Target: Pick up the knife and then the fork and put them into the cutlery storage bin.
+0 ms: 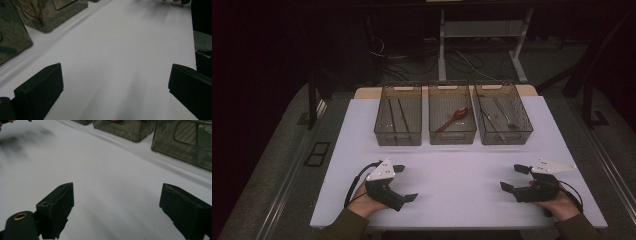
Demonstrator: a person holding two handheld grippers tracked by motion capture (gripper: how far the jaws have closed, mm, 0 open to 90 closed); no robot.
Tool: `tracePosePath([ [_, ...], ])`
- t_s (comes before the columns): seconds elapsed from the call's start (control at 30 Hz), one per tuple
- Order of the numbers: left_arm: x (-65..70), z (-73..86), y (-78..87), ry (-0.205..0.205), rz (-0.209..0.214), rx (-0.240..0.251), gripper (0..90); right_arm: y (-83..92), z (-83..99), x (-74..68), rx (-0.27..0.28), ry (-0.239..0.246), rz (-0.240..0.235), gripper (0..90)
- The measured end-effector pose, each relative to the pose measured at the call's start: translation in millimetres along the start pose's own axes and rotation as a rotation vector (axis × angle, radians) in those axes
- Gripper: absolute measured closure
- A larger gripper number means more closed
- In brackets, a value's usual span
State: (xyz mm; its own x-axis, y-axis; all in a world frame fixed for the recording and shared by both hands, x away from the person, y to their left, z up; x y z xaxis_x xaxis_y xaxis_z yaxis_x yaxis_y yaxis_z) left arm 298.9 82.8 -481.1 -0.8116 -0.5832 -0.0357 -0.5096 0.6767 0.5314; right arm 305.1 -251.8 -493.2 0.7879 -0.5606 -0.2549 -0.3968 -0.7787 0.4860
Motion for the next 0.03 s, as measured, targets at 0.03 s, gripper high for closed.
tracePosePath([
  [0.03,-0.3,0.2,-0.2,0.000,-0.001,-0.002,0.0,0.0,0.0,-0.2,0.000,0.000,0.000,12.6],
])
Point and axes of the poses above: each handheld gripper's, and its own axes: y roughly backward along the jaws, z roughly out of its underside, x roughly to its right, the point moved 9 cm from there along -y, roughly forward along the jaws, and after that the axes turned 12 degrees about -z, right-handed, at the moved point
